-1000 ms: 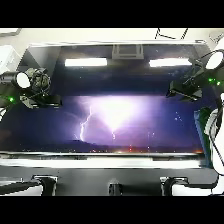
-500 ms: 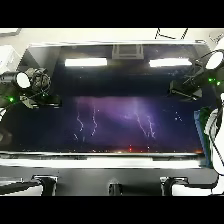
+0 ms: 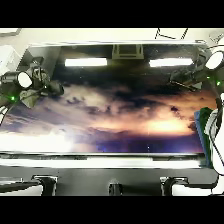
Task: Fold the clothes and pants, and hang the long-sleeved shirts on hangers.
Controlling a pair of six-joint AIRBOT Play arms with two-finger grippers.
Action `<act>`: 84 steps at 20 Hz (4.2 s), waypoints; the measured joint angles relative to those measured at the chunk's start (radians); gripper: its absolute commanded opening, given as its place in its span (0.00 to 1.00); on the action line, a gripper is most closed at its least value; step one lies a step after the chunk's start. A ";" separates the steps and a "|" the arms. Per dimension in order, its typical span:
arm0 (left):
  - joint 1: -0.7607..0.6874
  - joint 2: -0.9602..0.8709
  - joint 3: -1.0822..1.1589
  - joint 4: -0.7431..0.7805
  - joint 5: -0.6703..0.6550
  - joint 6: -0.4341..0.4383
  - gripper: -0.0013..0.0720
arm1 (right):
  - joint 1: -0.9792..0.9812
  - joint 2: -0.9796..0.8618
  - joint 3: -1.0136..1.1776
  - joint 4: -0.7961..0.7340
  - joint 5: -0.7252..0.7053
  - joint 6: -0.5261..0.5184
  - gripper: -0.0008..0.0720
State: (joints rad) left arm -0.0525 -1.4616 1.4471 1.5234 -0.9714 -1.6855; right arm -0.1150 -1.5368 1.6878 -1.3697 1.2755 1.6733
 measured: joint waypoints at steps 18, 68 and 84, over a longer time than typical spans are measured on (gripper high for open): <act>0.641 -0.249 -0.087 -0.535 0.138 -0.020 0.97 | 0.000 -0.003 0.000 0.003 0.042 -0.004 0.94; -0.103 0.107 -0.414 -0.512 -0.212 0.159 0.97 | 0.000 0.272 -0.547 0.187 0.222 -0.149 0.97; -0.215 -0.018 -0.550 -0.645 0.144 0.100 0.04 | 0.000 0.259 -0.888 0.232 -0.016 -0.177 0.28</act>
State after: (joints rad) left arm -0.2672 -1.4792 0.8970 0.8787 -0.8276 -1.5852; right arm -0.1146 -1.2774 0.7994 -1.1378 1.2594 1.4960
